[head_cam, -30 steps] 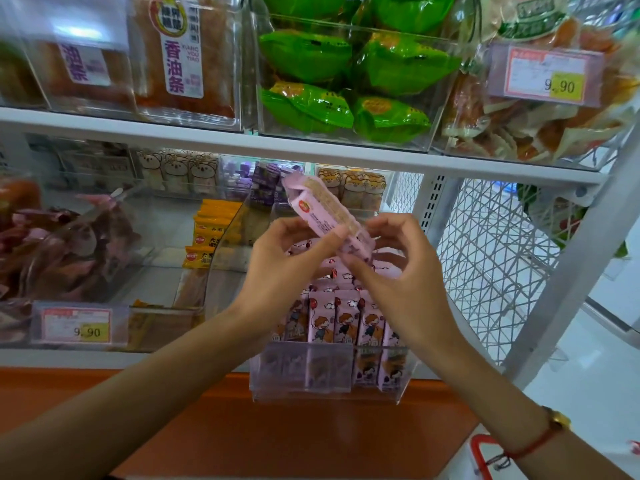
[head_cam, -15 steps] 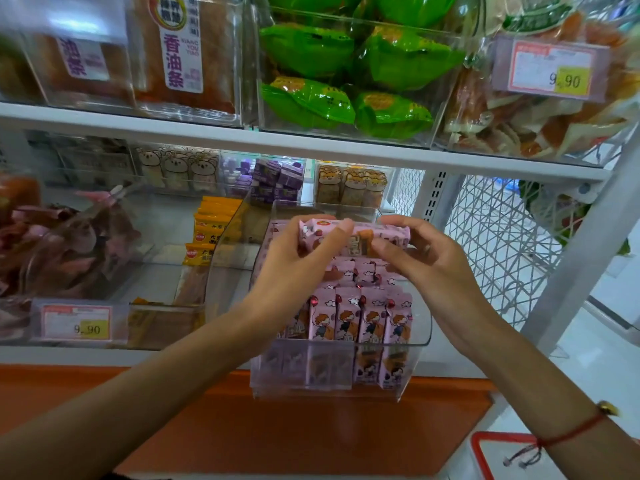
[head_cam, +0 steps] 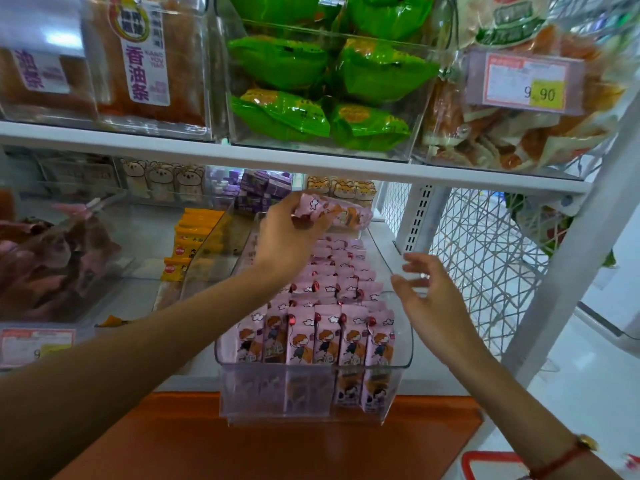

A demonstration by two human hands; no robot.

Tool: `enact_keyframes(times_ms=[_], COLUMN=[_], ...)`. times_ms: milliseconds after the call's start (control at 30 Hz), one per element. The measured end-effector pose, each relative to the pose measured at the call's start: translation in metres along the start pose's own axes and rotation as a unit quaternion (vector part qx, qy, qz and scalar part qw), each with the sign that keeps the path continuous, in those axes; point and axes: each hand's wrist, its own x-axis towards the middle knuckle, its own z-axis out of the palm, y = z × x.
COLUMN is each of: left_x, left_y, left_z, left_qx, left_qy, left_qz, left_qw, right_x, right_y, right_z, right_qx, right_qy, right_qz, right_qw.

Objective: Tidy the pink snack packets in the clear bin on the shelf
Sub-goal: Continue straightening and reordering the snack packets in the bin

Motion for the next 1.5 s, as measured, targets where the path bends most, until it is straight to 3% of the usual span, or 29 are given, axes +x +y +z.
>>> enact_keyframes(times_ms=[300,500,567,700,900,1067,1167,1267,1400,1500], left_x=[0.038,0.074,0.081,0.082,0.083,0.082,0.077,0.073,0.065,0.05], left_y=[-0.038,-0.019,-0.019,-0.038,-0.064,-0.05,-0.046,-0.046,-0.035,-0.015], left_z=[0.022,0.02,0.036,0.06,0.053,0.047,0.05,0.055,0.056,0.048], left_qx=[0.171,0.373,0.377,0.339,0.397,0.378,0.391,0.398,0.303,0.121], left_qy=[-0.097,-0.255,-0.269,-0.223,-0.331,-0.282,-0.283,-0.293,-0.192,-0.082], left_qz=[0.014,0.087,0.099,0.118,0.077,0.114,0.139,0.113,0.094,0.013], left_qw=[0.98,0.888,0.881,0.906,0.852,0.875,0.864,0.862,0.929,0.989], right_x=[-0.002,-0.003,-0.003,-0.003,-0.003,-0.006,-0.009,-0.01,-0.012,-0.012], right_y=[0.01,0.012,0.011,0.011,0.012,0.006,0.002,-0.001,-0.004,-0.008], right_z=[0.0,-0.003,-0.003,-0.004,-0.006,-0.02,-0.027,-0.031,-0.032,-0.03], right_qx=[0.015,0.028,0.033,0.026,-0.024,-0.143,-0.179,-0.172,-0.176,-0.169], right_qy=[-0.059,-0.074,-0.076,-0.076,-0.085,-0.136,-0.092,-0.044,-0.029,-0.011], right_qz=[-0.018,-0.02,-0.019,-0.029,-0.044,-0.088,-0.118,-0.123,-0.122,-0.126], right_qw=[0.998,0.997,0.996,0.996,0.995,0.976,0.972,0.976,0.976,0.977])
